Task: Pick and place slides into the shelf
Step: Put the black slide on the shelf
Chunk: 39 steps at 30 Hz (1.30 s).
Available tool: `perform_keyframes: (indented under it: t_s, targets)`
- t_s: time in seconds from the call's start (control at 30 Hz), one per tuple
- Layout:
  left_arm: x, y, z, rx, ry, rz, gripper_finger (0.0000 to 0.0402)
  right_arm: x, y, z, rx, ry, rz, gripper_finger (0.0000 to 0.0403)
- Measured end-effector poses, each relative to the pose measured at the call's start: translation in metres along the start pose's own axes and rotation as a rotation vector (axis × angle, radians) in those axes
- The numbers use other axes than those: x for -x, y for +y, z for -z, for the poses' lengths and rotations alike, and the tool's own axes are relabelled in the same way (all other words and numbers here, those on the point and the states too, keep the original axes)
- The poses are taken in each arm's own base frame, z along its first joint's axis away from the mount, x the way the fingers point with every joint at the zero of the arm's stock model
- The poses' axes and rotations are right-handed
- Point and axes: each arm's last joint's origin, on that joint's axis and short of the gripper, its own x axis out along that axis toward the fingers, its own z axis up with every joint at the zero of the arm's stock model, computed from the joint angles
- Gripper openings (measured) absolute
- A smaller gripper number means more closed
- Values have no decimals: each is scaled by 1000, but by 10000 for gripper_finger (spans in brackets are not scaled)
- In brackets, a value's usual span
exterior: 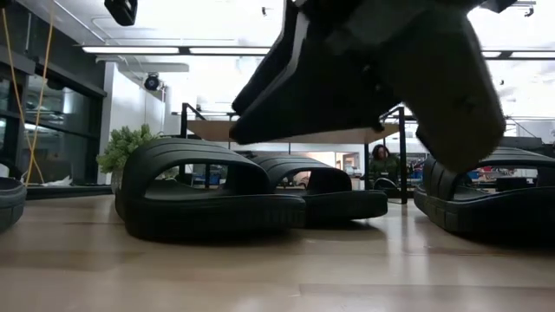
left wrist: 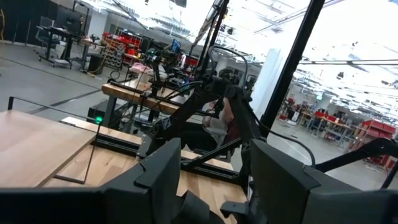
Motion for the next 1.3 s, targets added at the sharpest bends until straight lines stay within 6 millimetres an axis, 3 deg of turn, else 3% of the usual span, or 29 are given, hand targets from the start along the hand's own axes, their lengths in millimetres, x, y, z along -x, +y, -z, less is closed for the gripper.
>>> perform_keyframes:
  t_s: [0.47,1.0,1.3]
  targets:
    - [0,0,0,0,0,0,177,-16,-11,6,-12,41,31,142]
    - [0,0,0,0,0,0,177,-21,-9,11,0,60,34,142]
    - [0,0,0,0,-1,0,177,-37,-11,19,-12,86,70,142]
